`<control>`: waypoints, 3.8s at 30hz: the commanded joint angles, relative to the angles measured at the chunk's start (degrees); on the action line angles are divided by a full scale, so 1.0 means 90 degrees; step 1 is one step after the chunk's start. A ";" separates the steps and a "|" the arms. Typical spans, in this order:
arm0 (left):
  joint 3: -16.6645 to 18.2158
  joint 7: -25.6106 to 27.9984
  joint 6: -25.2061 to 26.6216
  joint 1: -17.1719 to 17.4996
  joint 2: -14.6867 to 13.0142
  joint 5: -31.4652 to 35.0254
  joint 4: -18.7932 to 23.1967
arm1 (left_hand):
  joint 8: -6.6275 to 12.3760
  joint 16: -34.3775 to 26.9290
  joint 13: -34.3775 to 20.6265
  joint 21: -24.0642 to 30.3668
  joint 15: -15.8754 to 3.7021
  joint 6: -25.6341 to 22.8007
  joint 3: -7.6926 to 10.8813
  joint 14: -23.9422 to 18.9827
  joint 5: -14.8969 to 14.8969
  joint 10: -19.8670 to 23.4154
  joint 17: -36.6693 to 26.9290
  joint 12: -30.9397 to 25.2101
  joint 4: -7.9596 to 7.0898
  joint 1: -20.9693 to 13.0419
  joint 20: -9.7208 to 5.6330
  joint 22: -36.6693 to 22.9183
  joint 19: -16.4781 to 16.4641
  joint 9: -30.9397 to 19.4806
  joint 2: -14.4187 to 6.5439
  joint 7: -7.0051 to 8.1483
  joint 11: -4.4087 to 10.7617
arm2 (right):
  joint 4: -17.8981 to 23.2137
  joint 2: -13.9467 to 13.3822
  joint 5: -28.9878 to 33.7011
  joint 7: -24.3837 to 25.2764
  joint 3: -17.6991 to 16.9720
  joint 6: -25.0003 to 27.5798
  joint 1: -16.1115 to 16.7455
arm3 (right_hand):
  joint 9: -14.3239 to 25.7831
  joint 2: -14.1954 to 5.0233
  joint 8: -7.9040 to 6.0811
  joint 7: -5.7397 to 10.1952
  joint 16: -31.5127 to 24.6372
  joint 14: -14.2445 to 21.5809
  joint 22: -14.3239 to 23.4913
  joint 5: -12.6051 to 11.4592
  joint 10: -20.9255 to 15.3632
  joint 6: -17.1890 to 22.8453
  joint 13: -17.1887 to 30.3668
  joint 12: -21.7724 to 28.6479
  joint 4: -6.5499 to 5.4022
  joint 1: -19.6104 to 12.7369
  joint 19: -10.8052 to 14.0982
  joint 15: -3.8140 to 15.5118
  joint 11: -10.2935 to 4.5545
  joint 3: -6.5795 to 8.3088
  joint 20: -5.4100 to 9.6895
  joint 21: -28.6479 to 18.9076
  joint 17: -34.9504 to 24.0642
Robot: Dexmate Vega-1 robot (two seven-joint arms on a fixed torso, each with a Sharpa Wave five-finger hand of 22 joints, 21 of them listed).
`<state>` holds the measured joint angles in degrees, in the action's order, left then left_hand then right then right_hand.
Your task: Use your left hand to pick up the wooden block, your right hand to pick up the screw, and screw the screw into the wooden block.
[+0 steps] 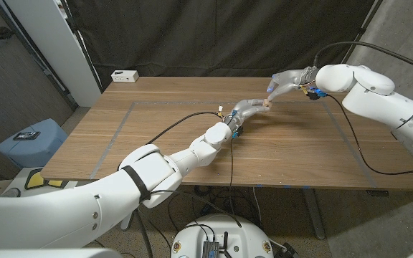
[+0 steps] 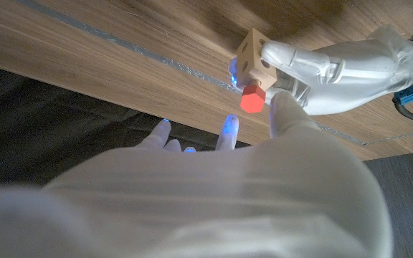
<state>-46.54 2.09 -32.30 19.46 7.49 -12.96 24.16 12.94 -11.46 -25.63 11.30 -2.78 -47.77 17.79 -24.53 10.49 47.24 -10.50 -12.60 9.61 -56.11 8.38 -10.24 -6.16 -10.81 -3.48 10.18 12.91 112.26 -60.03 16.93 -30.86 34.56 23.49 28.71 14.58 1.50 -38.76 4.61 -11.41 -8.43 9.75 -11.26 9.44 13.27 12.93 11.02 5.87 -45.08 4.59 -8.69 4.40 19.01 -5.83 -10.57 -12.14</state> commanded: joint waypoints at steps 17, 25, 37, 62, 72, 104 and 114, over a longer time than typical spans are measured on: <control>0.0049 -0.0041 0.0109 -0.0093 0.0059 -0.0097 -0.0161 | -0.0002 -0.0013 -0.0048 0.0031 -0.0468 -0.0180 0.0019 0.0010 0.0005 0.0050 -0.0015 -0.0041 -0.0033 -0.0064 0.0000 -0.0020 0.0017 -0.0031 -0.0006 0.0178 -0.0023 | 0.0057 0.0011 0.0298 0.0188 0.0033 0.0177 0.0088 | -0.0036 0.0014 -0.0023 0.0145 -0.0012 0.0017 0.0010 0.0040 0.0036 0.0178 0.0020 0.0079 0.0157 -0.0079 0.0051 0.0101 -0.0094 0.0048 0.0008 -0.0049 0.0011; 0.0041 -0.0045 0.0157 -0.0123 0.0070 -0.0118 -0.0192 | 0.0001 -0.0014 -0.0054 0.0031 -0.0475 -0.0197 0.0014 0.0012 0.0002 0.0056 -0.0016 -0.0040 -0.0041 -0.0074 -0.0002 -0.0020 0.0017 -0.0032 0.0001 0.0186 -0.0024 | 0.0026 0.0083 0.0455 0.0250 0.0096 0.0232 0.0082 | -0.0045 -0.0005 -0.0069 0.0219 -0.0034 0.0074 0.0009 0.0046 -0.0034 0.0311 0.0021 0.0116 0.0226 -0.0162 0.0107 0.0138 -0.0140 0.0101 0.0032 -0.0068 0.0017; 0.0022 -0.0043 0.0221 -0.0155 0.0094 -0.0147 -0.0227 | -0.0004 -0.0022 -0.0061 0.0031 -0.0474 -0.0199 0.0014 -0.0001 0.0002 0.0060 -0.0019 -0.0038 -0.0049 -0.0096 0.0004 -0.0020 0.0017 -0.0033 -0.0007 0.0165 -0.0024 | -0.0002 0.0124 0.0558 0.0330 0.0121 0.0251 0.0119 | -0.0049 -0.0031 -0.0182 0.0204 -0.0061 0.0151 0.0008 0.0063 -0.0140 0.0576 0.0021 0.0159 0.0300 -0.0265 0.0164 0.0184 -0.0222 0.0174 0.0059 -0.0078 0.0013; -0.0020 0.0004 0.0209 -0.0162 0.0115 -0.0134 -0.0227 | 0.0008 -0.0017 -0.0075 0.0032 -0.0518 -0.0257 0.0003 -0.0013 -0.0010 0.0086 -0.0015 -0.0039 -0.0060 -0.0109 -0.0013 -0.0020 0.0018 -0.0031 0.0034 0.0197 -0.0025 | 0.0136 0.0057 0.0506 0.0347 0.0041 0.0359 0.0279 | -0.0053 -0.0036 -0.0160 0.0182 -0.0053 0.0138 0.0008 0.0082 -0.0096 0.0478 0.0021 0.0139 0.0330 -0.0313 0.0173 0.0196 -0.0220 0.0230 0.0069 -0.0065 -0.0001; -0.0021 0.0004 0.0205 -0.0158 0.0115 -0.0134 -0.0223 | 0.0002 -0.0013 -0.0081 0.0033 -0.0503 -0.0253 0.0012 -0.0012 -0.0011 0.0087 -0.0016 -0.0036 -0.0061 -0.0126 -0.0007 -0.0021 0.0018 -0.0030 0.0032 0.0190 -0.0025 | 0.0124 0.0083 0.0499 0.0473 0.0027 0.0325 0.0316 | -0.0035 -0.0038 -0.0292 0.0185 -0.0079 0.0204 0.0008 0.0096 -0.0230 0.0748 0.0022 0.0189 0.0309 -0.0272 0.0205 0.0196 -0.0213 0.0236 0.0076 -0.0069 -0.0012; -0.0028 -0.0054 0.0405 -0.0246 0.0136 -0.0210 -0.0290 | -0.0064 -0.0016 -0.0100 0.0037 -0.0394 -0.0111 0.0002 0.0016 0.0012 0.0013 -0.0027 0.0002 -0.0113 -0.0106 0.0008 -0.0021 0.0007 -0.0041 -0.0032 0.0143 -0.0027 | -0.0057 0.0260 0.0578 0.0584 0.0135 0.0289 0.0209 | 0.0150 -0.0055 -0.0756 0.0196 -0.0126 0.0422 0.0009 0.0088 -0.0593 0.1408 0.0022 0.0296 0.0337 -0.0323 0.0360 0.0265 -0.0325 0.0313 0.0128 -0.0090 -0.0024; -0.0026 -0.0056 0.0365 -0.0234 0.0123 -0.0222 -0.0282 | -0.0056 -0.0016 -0.0106 0.0036 -0.0406 -0.0132 0.0002 0.0015 0.0017 0.0026 -0.0021 -0.0002 -0.0092 -0.0138 0.0007 -0.0020 0.0008 -0.0043 -0.0026 0.0130 -0.0024 | -0.0057 0.0292 0.0601 0.0629 0.0150 0.0331 0.0220 | 0.0206 -0.0069 -0.0852 0.0212 -0.0144 0.0487 0.0009 0.0095 -0.0722 0.1493 0.0019 0.0329 0.0301 -0.0263 0.0406 0.0293 -0.0361 0.0303 0.0124 -0.0095 -0.0034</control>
<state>-46.76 1.69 -28.89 17.35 8.68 -14.75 21.63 12.05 -11.46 -25.68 11.30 -2.58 -47.96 17.61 -24.33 10.44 47.43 -10.52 -12.14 8.82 -57.02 8.39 -10.24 -6.16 -11.08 -3.33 10.78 12.69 111.88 -57.76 22.10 -25.67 35.70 26.15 30.71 16.12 1.27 -46.01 6.45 -12.30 -4.46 9.72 -10.37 3.35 26.04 12.90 13.59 8.70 -47.46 7.59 -6.00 1.24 21.60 -4.50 -10.86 -12.13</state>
